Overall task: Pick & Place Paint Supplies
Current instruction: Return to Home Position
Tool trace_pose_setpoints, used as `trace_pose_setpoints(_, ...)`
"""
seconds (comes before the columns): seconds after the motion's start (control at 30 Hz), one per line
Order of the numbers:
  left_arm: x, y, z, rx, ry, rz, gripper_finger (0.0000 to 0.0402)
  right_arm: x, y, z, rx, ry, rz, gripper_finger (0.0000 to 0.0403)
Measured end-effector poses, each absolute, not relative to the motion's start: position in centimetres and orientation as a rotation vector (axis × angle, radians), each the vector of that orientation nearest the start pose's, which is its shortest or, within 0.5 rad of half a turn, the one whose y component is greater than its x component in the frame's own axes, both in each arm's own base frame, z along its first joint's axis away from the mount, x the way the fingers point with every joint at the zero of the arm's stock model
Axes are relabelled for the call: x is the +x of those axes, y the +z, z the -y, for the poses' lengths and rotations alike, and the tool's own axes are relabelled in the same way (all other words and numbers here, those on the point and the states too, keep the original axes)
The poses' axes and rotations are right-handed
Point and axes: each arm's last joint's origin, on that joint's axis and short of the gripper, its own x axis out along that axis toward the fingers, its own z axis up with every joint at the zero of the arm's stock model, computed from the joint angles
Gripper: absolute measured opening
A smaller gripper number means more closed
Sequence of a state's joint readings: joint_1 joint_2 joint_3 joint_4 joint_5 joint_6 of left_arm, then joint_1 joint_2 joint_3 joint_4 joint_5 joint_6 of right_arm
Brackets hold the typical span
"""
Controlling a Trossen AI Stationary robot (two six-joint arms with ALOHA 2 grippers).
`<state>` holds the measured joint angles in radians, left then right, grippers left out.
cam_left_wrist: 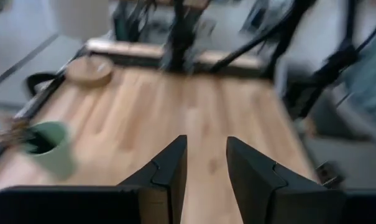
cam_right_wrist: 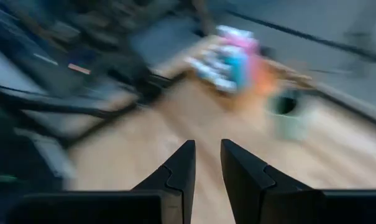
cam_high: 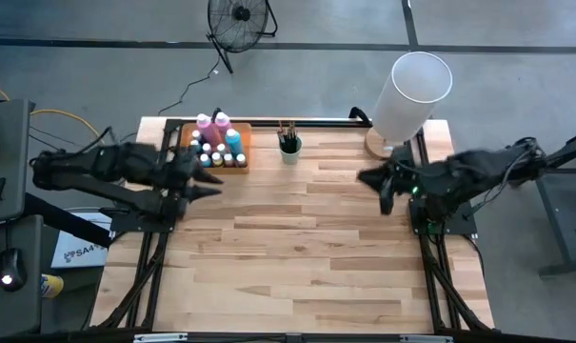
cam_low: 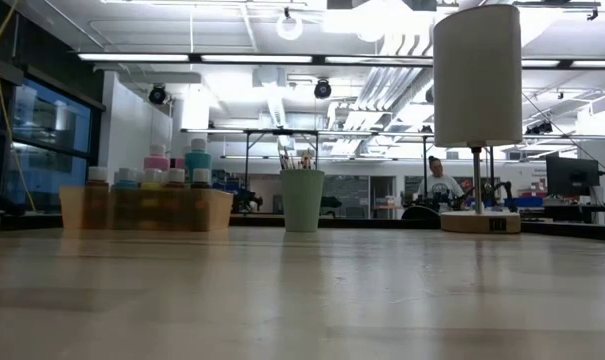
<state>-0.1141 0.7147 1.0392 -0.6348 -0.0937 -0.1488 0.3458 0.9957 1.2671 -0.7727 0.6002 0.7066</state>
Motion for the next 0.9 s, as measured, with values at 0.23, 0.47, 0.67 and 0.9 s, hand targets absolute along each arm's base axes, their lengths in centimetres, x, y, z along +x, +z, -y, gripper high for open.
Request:
trace_pose_setpoints(0.23, 8.7, 32.9, 1.7, -0.215, -0.101, -0.026, 0.0108, 18.0, 33.0, -5.6, 0.588, -0.001, 0.097, 0.007)
trace_pose_setpoints(0.47, 6.7, 28.9, 1.1, -0.229, -0.034, 0.06, 0.0108, 15.4, 25.0, -2.9, 0.631, 0.138, 0.384, 0.007)
trace_pose_setpoints(0.67, 6.2, 25.2, 0.8, -0.266, 0.007, 0.111, 0.0108, 13.1, 21.4, -0.9, 0.628, 0.093, 0.454, 0.007)
trace_pose_setpoints(0.9, 7.0, 24.2, 0.8, -0.293, 0.077, 0.125, 0.0108, 11.9, 20.7, 0.4, 0.597, 0.086, 0.423, 0.007)
